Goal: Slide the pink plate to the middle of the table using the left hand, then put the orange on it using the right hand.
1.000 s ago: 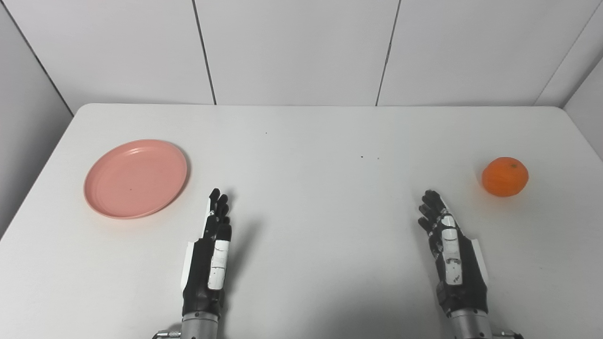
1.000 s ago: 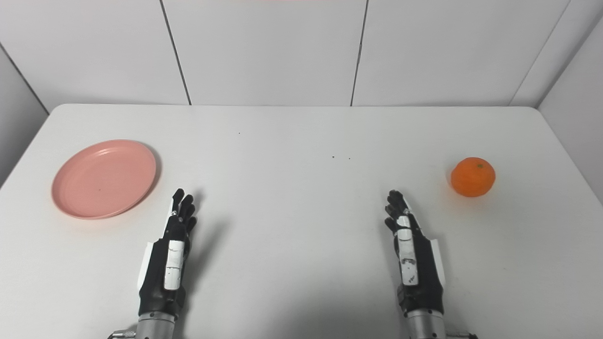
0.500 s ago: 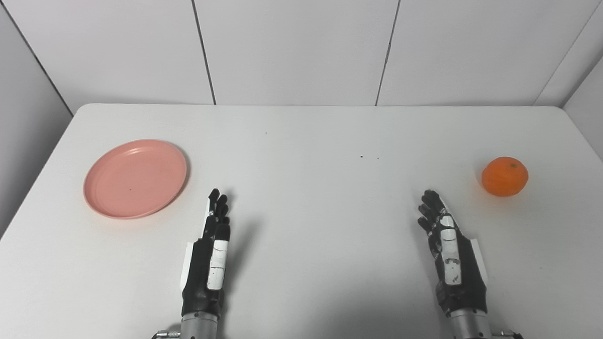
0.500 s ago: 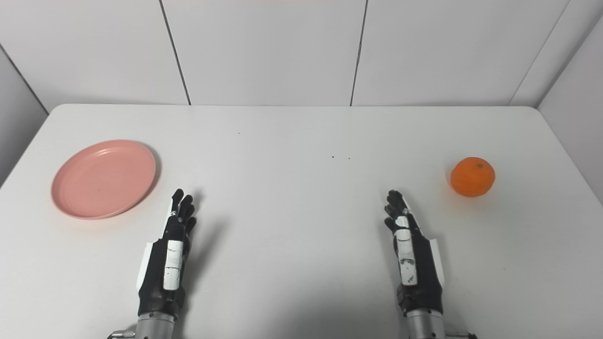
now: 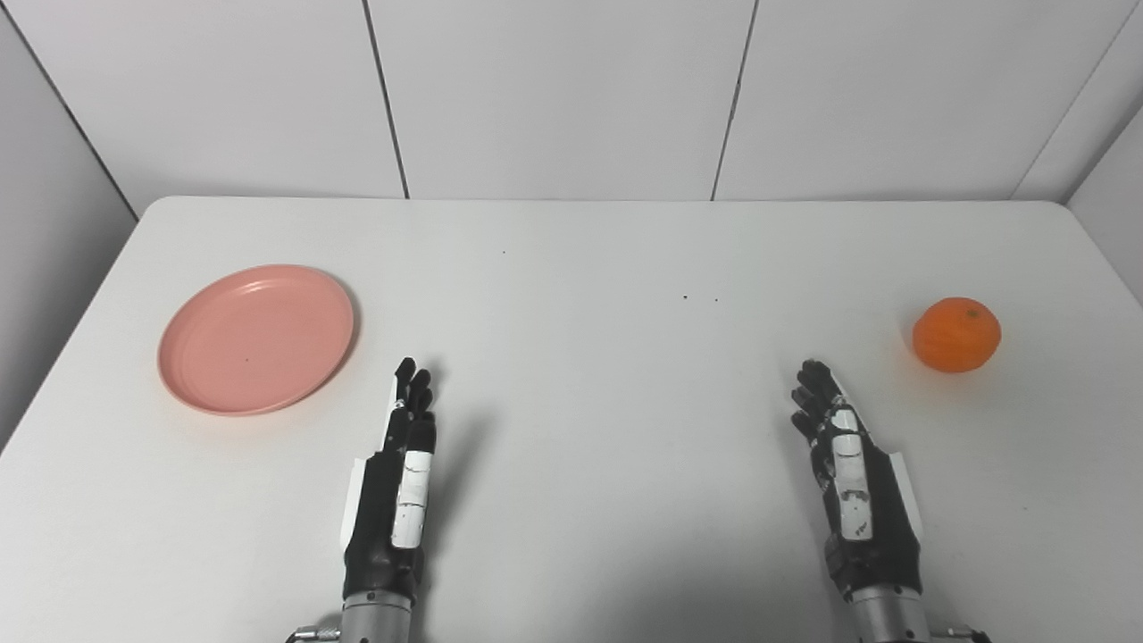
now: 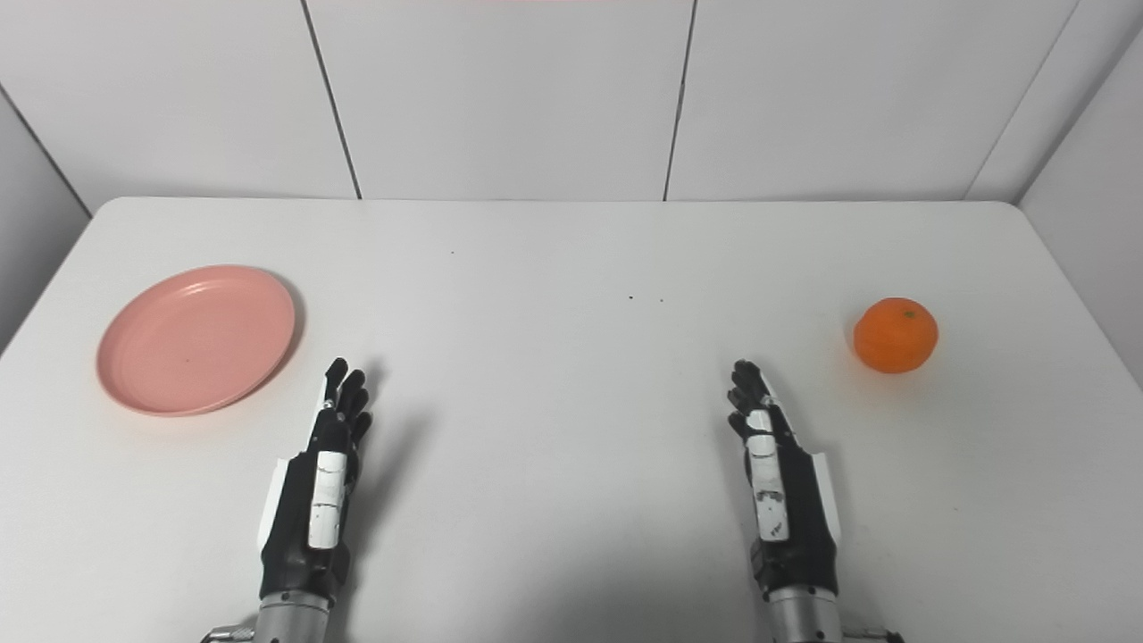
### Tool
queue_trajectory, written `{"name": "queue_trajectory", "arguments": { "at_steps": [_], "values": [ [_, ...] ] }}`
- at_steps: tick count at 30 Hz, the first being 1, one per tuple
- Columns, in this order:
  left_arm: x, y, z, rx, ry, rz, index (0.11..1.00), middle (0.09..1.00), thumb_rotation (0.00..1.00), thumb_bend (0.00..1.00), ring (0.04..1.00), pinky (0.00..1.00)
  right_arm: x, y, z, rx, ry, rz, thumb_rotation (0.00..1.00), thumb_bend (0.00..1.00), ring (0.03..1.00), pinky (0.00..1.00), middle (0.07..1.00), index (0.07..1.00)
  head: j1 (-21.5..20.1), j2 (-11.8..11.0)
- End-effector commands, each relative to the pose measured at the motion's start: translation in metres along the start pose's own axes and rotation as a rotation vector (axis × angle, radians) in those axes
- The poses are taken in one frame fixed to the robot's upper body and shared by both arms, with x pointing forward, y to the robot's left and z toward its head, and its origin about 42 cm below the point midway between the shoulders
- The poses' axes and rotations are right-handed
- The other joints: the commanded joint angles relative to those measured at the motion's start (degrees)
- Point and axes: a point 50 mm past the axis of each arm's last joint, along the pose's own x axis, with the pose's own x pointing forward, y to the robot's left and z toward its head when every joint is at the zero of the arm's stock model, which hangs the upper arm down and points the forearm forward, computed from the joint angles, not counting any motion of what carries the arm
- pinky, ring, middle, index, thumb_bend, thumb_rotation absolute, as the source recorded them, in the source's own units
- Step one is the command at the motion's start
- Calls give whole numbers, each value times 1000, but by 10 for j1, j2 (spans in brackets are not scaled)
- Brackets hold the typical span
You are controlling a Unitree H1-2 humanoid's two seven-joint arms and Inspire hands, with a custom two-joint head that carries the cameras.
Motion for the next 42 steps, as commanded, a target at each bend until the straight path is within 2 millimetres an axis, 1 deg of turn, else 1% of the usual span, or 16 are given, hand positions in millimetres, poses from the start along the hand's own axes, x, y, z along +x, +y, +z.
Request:
{"name": "queue_trajectory", "arguments": {
  "at_steps": [1,14,18,20,21,22,23,27,30,32,33,34,35,37,39,42],
  "values": [
    [-77,32,-23,76,191,36,1000,1000,1000,750,1000,1000,-6,-1,14,-24,-109,33,1000,862,935,950,929,893,1,1],
    [-78,31,-22,74,192,33,1000,1000,1000,751,1000,1000,-7,-2,15,-26,-107,34,1000,856,932,951,930,897,1,3],
    [-77,30,-24,77,192,33,1000,1000,1000,749,1000,1000,-7,-3,13,-18,-107,35,1000,847,930,948,927,895,14,-5],
    [-78,28,-25,76,198,32,1000,1000,1000,742,1000,1000,-8,-5,11,-21,-106,33,1000,851,925,943,926,895,28,-13],
    [-79,27,-27,83,200,29,1000,1000,1000,735,1000,1000,-9,-7,9,-24,-104,30,999,860,924,941,927,896,45,-24],
    [-79,26,-28,89,201,27,1000,1000,1000,729,1000,1000,-10,-8,8,-26,-103,28,998,867,923,941,928,896,45,-24],
    [-80,23,-29,92,204,27,1000,1000,1000,728,1000,1000,-11,-11,7,-24,-102,27,997,868,924,942,928,897,66,-35],
    [-81,14,-35,106,201,30,1000,1000,1000,719,1000,1000,-14,-23,0,-26,-99,31,1000,865,934,970,933,902,111,-63],
    [-81,5,-40,110,204,35,1000,997,1000,753,985,964,-16,-33,-6,-8,-101,39,1000,837,947,995,939,908,144,-87],
    [-81,1,-42,112,205,35,1000,992,1000,763,977,948,-16,-39,-11,3,-98,46,1000,828,952,999,944,913,157,-99],
    [-80,-1,-43,114,205,36,998,988,1000,768,972,939,-16,-41,-12,4,-98,49,1000,821,956,1000,947,916,157,-99],
    [-80,-2,-45,115,203,37,997,986,1000,770,969,934,-16,-43,-14,0,-96,51,1000,817,957,1000,948,917,164,-108],
    [-80,-4,-46,116,201,38,993,981,1000,775,964,925,-16,-45,-15,-3,-95,52,1000,819,959,1000,951,922,164,-108],
    [-79,-6,-48,116,202,36,990,978,1000,776,961,916,-17,-48,-18,-5,-90,51,1000,818,959,1000,951,924,175,-124],
    [-78,-8,-51,117,204,34,989,977,1000,768,959,907,-18,-51,-21,9,-91,54,1000,812,963,1000,955,927,184,-138],
    [-77,-9,-54,119,205,33,983,976,1000,726,954,883,-18,-53,-25,14,-90,54,1000,808,968,1000,961,928,187,-146]
  ]
}}
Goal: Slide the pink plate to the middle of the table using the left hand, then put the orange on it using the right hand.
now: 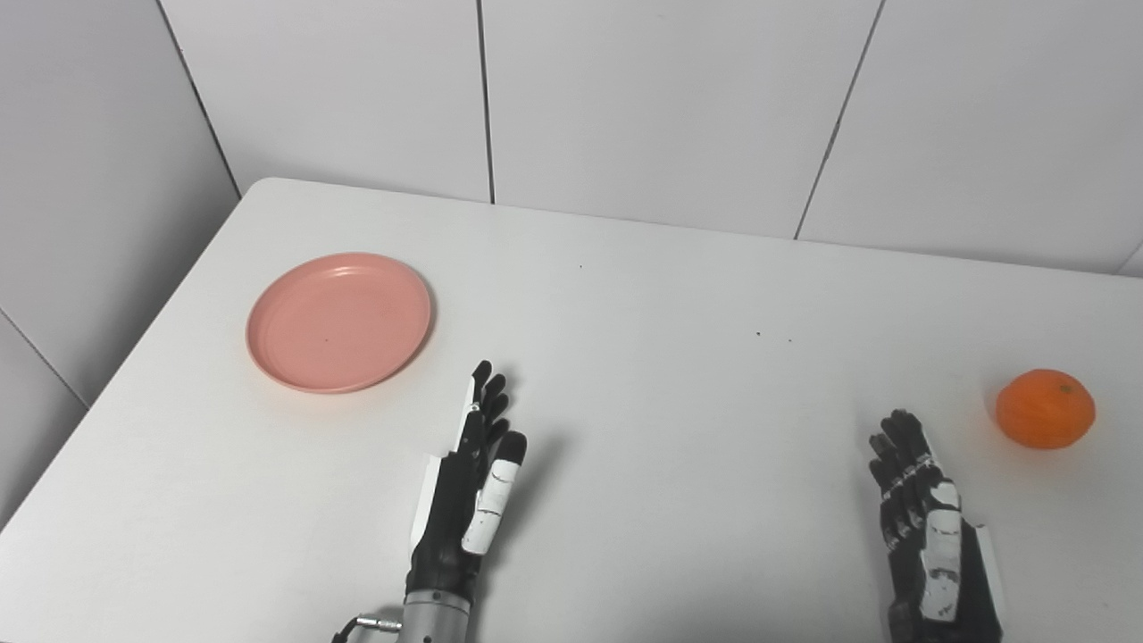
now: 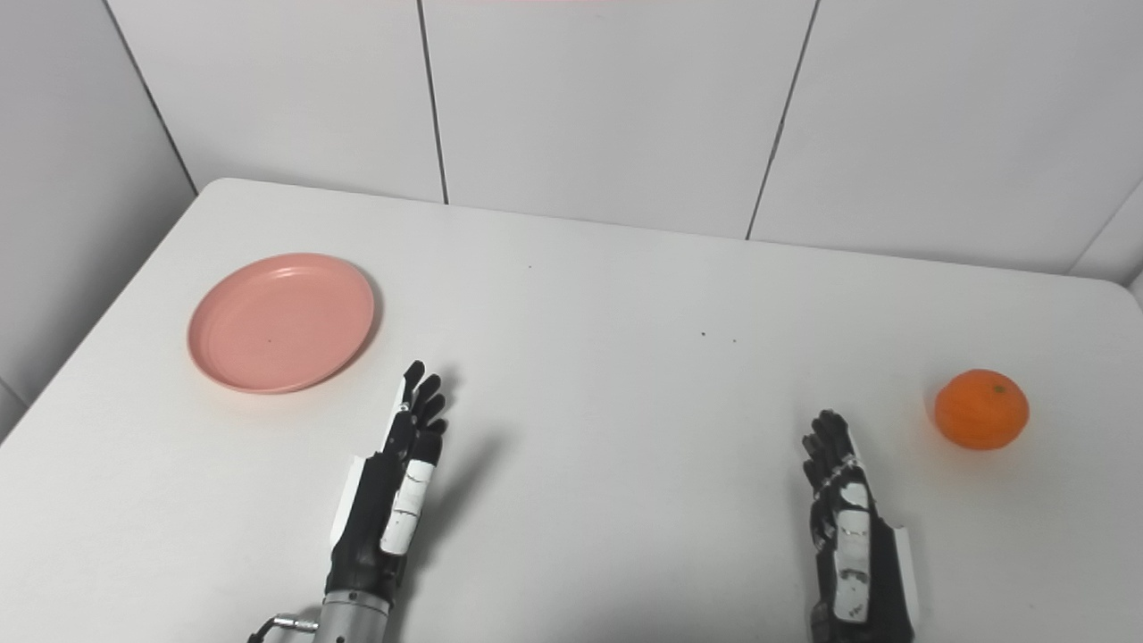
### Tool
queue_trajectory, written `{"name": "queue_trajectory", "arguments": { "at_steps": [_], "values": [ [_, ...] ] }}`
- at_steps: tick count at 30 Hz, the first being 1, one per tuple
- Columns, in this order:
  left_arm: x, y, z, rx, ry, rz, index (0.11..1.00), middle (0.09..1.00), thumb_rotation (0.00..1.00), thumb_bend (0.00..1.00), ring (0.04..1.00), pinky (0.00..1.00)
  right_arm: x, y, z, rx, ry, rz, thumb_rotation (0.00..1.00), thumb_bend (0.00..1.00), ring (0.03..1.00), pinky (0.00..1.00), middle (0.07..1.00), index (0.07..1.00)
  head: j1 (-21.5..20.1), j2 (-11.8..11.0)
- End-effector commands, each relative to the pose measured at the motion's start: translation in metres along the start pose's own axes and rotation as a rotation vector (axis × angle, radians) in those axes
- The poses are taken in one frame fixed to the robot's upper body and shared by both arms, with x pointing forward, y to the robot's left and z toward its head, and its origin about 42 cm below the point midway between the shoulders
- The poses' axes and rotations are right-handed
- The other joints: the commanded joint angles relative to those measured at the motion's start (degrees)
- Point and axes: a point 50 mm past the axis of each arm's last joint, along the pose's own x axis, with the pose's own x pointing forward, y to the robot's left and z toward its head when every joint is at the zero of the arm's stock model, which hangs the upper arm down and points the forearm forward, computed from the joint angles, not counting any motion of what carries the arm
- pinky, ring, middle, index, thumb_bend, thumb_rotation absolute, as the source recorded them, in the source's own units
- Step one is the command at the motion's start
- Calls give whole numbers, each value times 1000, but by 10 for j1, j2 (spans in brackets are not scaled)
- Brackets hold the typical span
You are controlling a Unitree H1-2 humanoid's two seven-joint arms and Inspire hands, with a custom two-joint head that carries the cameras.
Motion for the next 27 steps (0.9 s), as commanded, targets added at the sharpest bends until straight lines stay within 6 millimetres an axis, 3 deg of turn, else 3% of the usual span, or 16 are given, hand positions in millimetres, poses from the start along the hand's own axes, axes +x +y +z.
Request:
{"name": "queue_trajectory", "arguments": {
  "at_steps": [1,12,27],
  "values": [
    [-77,7,-44,40,236,6,983,976,1000,720,953,881,-18,-32,-11,-66,-2,-5,1000,808,969,1000,961,928,1,-5],
    [-78,6,-52,39,248,1,975,976,1000,696,949,865,-21,-33,-22,-65,-1,-18,1000,815,971,1000,956,933,9,-47],
    [-79,9,-55,59,229,-1,962,968,999,675,944,851,-22,-29,-21,-70,3,-16,1000,836,970,1000,957,933,1,-50]
  ]
}}
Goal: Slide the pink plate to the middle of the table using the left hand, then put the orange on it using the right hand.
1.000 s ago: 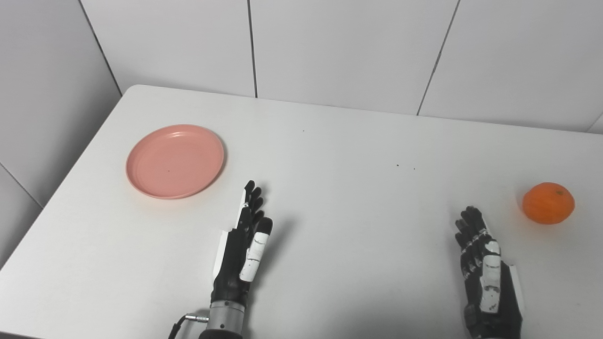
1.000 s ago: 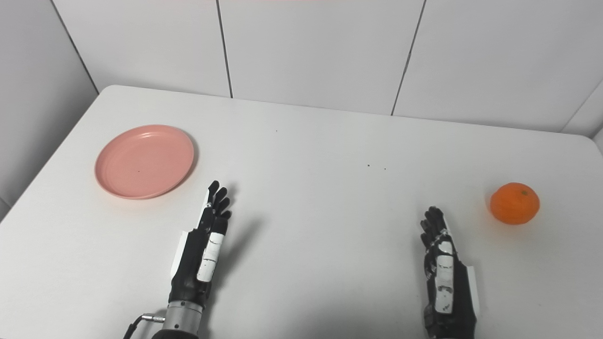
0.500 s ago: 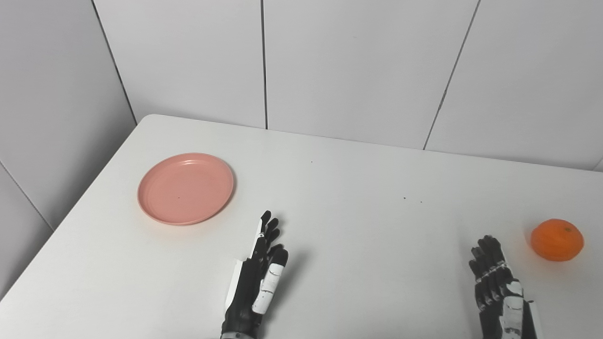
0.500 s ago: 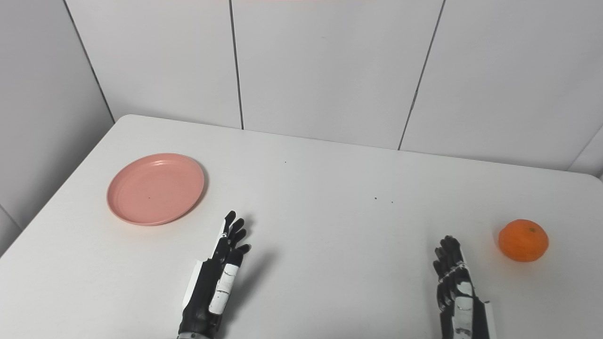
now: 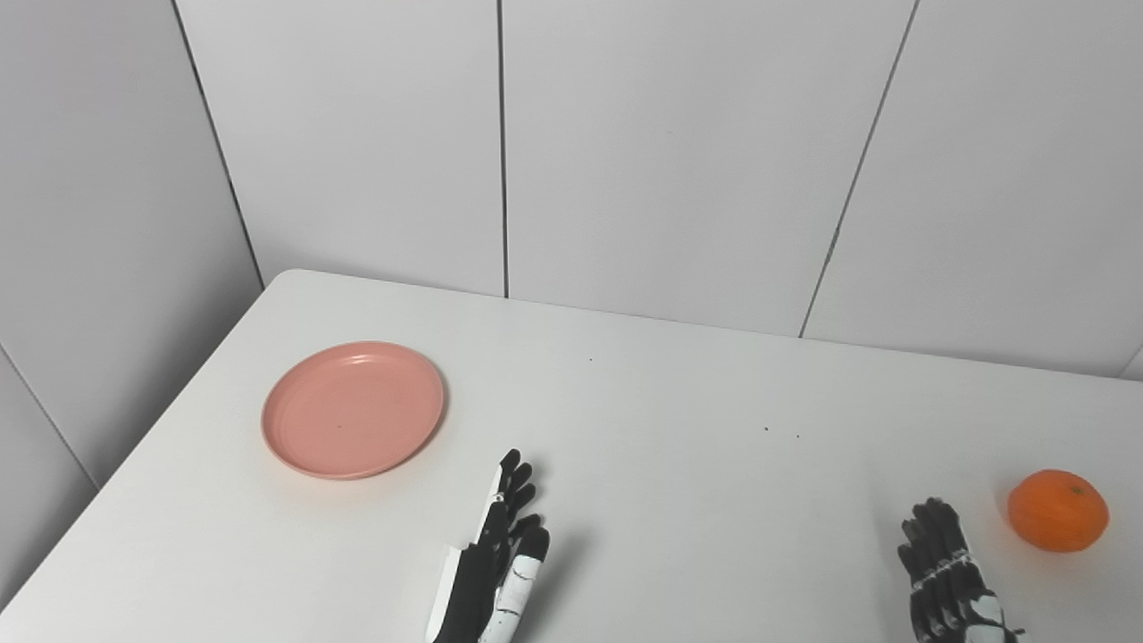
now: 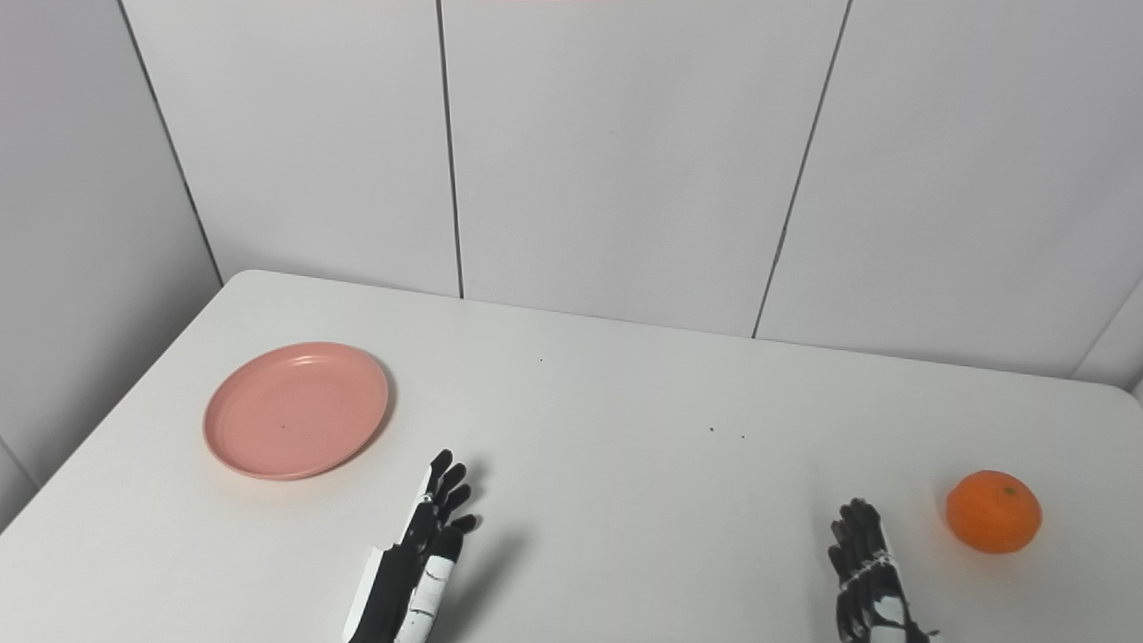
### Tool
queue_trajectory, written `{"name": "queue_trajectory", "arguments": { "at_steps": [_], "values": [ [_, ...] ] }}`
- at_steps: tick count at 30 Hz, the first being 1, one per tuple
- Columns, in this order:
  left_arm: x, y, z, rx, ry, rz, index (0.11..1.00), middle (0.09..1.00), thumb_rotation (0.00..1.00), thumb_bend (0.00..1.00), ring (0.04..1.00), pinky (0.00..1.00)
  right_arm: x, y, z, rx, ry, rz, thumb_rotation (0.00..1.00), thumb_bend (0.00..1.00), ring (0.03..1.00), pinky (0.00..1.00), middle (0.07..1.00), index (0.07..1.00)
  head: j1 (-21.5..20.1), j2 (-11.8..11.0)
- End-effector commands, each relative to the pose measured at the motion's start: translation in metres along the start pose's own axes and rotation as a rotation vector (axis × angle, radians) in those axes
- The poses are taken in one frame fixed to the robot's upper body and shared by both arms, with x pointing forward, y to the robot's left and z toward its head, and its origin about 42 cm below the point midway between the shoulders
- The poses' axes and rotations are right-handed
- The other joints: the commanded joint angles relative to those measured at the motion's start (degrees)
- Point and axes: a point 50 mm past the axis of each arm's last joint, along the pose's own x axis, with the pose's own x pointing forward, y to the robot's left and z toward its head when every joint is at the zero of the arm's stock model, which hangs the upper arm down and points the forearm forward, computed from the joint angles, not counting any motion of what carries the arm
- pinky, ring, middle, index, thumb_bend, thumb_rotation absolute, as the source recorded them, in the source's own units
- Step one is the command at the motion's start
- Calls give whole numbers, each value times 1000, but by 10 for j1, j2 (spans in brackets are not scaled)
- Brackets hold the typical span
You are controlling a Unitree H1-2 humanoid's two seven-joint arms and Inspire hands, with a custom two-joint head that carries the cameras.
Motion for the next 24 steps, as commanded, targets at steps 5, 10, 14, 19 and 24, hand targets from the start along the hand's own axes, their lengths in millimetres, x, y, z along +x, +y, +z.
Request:
{"name": "queue_trajectory", "arguments": {
  "at_steps": [5,10,14,19,24],
  "values": [
    [-78,13,-46,72,249,3,953,964,987,674,960,882,-22,-25,-19,-89,74,-12,1000,846,968,1000,956,934,5,1],
    [-72,17,-35,79,207,0,943,950,977,746,917,810,-20,-25,-19,-90,72,-18,1000,855,961,1000,946,924,6,3],
    [-62,23,-19,91,150,-10,942,946,966,790,904,797,-19,-25,-19,-91,73,-17,1000,863,961,1000,943,922,14,8],
    [-41,43,8,39,107,-9,933,922,884,836,889,828,-17,-24,-19,-92,77,-21,1000,868,966,1000,948,928,19,6],
    [-13,61,35,-80,76,-23,904,900,670,838,878,822,-16,-25,-21,-91,83,-21,1000,882,974,1000,953,939,21,4]
  ]
}}
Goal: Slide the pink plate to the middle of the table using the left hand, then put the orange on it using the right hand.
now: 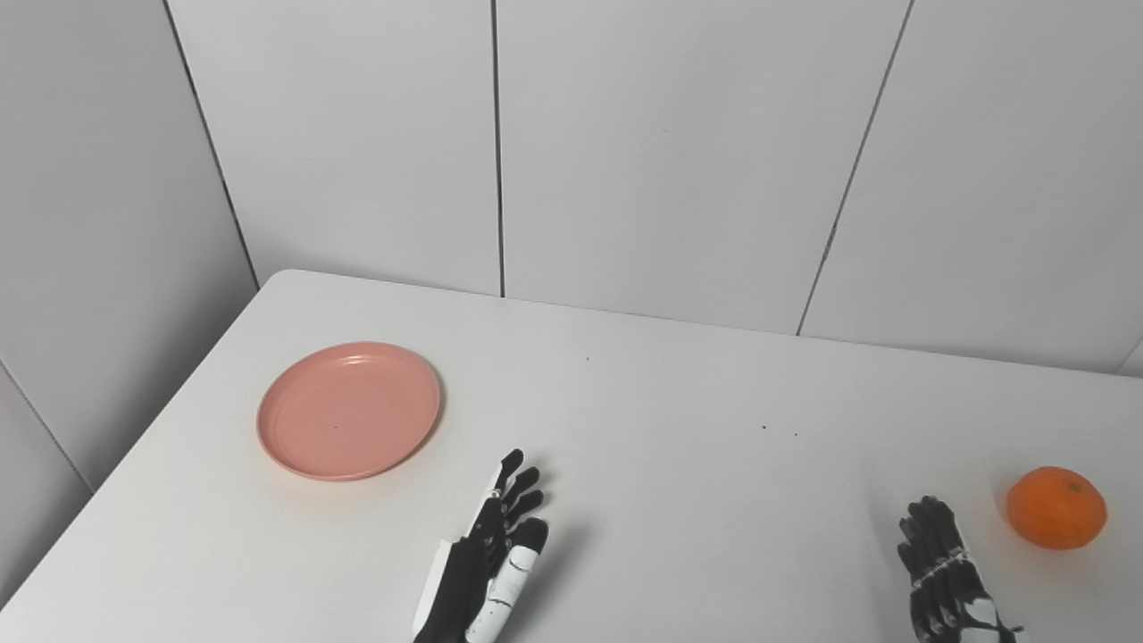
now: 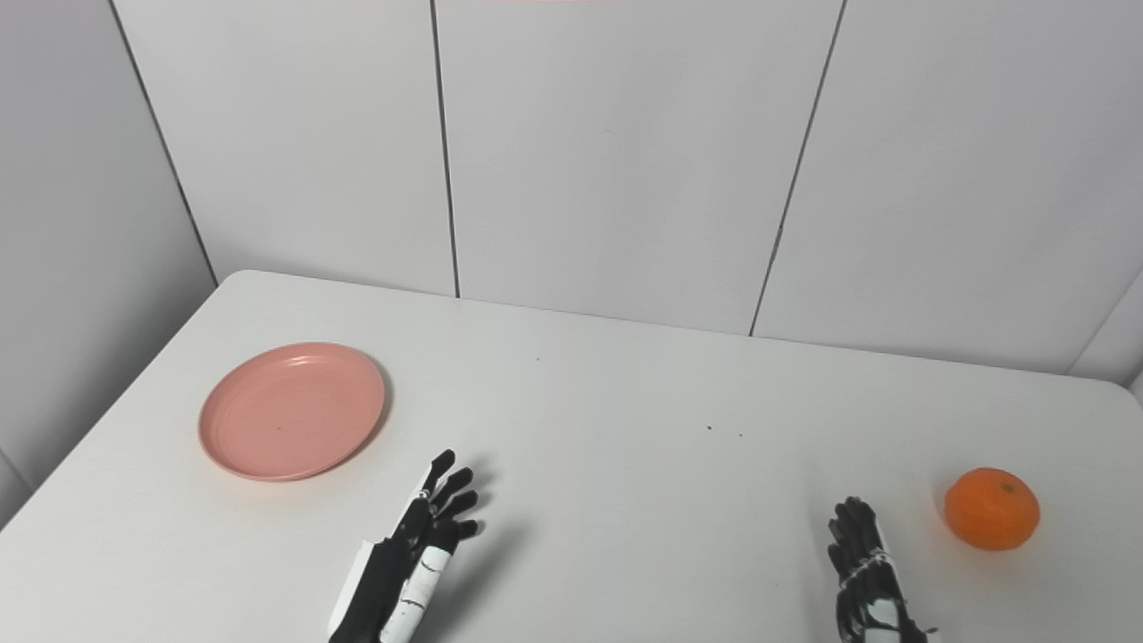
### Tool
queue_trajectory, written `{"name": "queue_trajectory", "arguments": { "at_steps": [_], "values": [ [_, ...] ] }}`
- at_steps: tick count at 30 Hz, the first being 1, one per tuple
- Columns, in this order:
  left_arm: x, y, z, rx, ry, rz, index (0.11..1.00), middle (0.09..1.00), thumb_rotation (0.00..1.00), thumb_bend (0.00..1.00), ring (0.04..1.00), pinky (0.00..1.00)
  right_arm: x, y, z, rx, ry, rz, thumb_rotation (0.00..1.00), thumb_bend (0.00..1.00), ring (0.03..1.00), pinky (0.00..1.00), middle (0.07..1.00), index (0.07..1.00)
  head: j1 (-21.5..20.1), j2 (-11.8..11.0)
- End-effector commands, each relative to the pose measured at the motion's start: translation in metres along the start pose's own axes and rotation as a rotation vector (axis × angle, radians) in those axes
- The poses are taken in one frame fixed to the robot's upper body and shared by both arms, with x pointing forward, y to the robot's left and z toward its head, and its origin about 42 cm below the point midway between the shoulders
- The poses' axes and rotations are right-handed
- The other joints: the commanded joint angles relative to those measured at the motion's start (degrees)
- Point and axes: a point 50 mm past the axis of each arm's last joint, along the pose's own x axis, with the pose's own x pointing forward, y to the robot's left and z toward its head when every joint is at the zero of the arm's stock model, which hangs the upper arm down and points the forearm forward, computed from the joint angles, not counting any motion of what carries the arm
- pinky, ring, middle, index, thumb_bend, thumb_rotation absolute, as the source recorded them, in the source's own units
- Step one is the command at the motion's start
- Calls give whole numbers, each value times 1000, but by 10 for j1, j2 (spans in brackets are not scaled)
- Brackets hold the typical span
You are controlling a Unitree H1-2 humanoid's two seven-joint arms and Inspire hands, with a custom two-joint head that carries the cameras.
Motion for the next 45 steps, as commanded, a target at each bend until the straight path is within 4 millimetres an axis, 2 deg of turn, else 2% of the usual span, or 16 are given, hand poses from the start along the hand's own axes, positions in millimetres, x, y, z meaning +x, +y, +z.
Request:
{"name": "queue_trajectory", "arguments": {
  "at_steps": [1,5,9,11,17,22,24,29,31,33,40,43,45],
  "values": [
    [-10,25,10,26,21,-36,899,897,655,861,873,817,-18,-26,-23,-60,87,-28,1000,882,972,1000,952,938,-1,1],
    [15,37,34,2,-27,-44,829,845,646,988,819,756,-17,-25,-23,-58,84,-28,1000,880,965,1000,943,929,-1,3],
    [38,44,60,-9,-88,-54,783,814,635,1000,778,695,-17,-23,-24,-56,78,-26,1000,873,961,999,941,925,-3,3],
    [45,43,71,-14,-111,-58,776,811,639,1000,781,698,-17,-23,-24,-54,76,-29,1000,867,958,990,940,923,-4,2],
    [60,40,94,-23,-154,-91,819,853,683,959,840,828,-16,-21,-24,-51,76,-34,998,868,947,967,934,917,-5,2],
    [75,46,110,-33,-191,-123,856,885,735,846,895,927,-16,-21,-25,-53,78,-33,999,872,946,965,932,913,-5,2],
    [82,52,114,-20,-206,-122,855,881,752,832,894,915,-15,-20,-25,-55,80,-32,1000,875,944,964,931,913,-6,1],
    [108,84,120,39,-267,-81,863,889,805,846,887,829,-16,-18,-26,-58,84,-30,1000,886,943,966,926,908,-8,1],
    [121,99,121,49,-288,-62,842,887,879,924,870,768,-16,-17,-26,-58,86,-30,1000,883,944,970,925,904,-8,2],
    [132,110,124,45,-314,-62,826,887,903,980,863,747,-16,-17,-27,-59,87,-30,1000,880,942,967,924,898,-7,1],
    [160,137,131,52,-388,-57,875,902,875,1000,872,748,-15,-15,-29,-64,90,-31,1000,885,947,972,924,885,-11,1],
    [167,145,132,47,-402,-38,869,888,859,1000,870,761,-14,-15,-29,-62,90,-32,1000,886,949,971,924,886,-11,1],
    [177,159,130,52,-404,-38,887,890,846,1000,879,749,-14,-14,-29,-57,88,-30,1000,872,951,975,925,889,-13,1]
  ]
}}
